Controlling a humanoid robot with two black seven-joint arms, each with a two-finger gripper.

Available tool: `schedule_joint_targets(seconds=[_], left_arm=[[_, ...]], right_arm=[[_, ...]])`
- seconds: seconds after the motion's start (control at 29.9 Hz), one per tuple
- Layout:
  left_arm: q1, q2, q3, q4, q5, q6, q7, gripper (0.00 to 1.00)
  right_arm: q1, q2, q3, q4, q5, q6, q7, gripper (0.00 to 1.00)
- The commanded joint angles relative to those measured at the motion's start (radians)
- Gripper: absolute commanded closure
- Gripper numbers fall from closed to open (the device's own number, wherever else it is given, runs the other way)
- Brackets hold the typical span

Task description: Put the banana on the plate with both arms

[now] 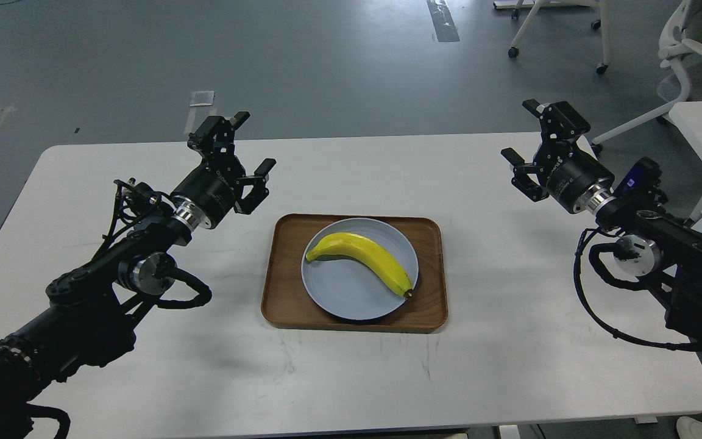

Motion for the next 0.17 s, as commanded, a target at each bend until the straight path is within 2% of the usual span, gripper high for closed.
schedule_joint_targets(seconds=[0.0,0.13], left_arm=[[0.002,0.002,0.001,0.001,0.001,-0.001,0.003,0.02],[0.003,0.003,-0.001,0.001,-0.001,-0.002,0.002,0.02]], right_arm=[[-0.005,0.006,-0.001,-0.001,0.000,0.000,0.000,0.00],[-0.011,0.012,-0.001,-0.001,0.000,0.000,0.000,0.00]])
